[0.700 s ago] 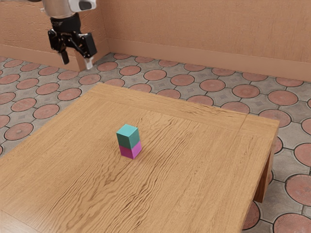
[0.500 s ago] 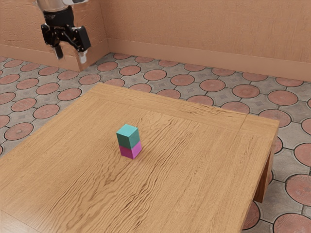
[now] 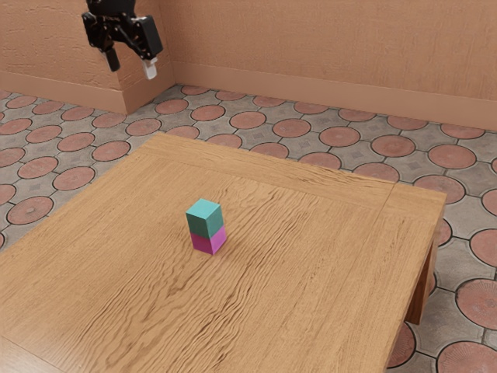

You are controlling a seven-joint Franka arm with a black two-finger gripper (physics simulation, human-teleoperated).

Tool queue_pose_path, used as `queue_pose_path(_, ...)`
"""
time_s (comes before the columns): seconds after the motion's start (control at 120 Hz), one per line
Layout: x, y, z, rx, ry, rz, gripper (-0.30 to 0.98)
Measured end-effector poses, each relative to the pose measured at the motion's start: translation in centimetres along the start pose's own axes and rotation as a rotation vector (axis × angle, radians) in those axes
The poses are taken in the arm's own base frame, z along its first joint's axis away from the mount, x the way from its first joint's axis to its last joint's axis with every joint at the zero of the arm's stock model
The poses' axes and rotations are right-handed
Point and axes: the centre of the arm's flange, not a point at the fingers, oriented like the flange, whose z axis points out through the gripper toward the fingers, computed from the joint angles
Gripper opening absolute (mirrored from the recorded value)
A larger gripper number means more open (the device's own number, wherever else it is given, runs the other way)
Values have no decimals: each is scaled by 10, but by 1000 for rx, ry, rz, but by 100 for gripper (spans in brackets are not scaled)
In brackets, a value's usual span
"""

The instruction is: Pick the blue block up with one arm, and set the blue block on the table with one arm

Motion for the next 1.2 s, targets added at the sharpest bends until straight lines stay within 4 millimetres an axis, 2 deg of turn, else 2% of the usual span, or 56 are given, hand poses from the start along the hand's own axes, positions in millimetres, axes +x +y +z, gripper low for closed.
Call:
queue_pose_path(0.067,4,-9,5,1,-4,-15,69)
queue_pose_path(0.117,12,-11,19,0,-19,-18,69)
queue_pose_path(0.167,25,-11,53,-10,-67,-15,69)
queue_pose_path(0.242,37,-13,135,-27,-178,-18,69)
queue_pose_path(0.283,37,-15,169,-31,-205,-22,69)
queue_pose_path(0.458,30,-5,259,-39,-202,-6,69)
queue_pose_path(0.525,32,-1,282,-42,-179,1,69)
queue_pose_path(0.733,50,2,329,-45,-119,13,69)
queue_pose_path(1.033,67,-1,368,-38,-99,34,69)
queue_pose_path(1.2,74,1,374,-36,-88,48,69)
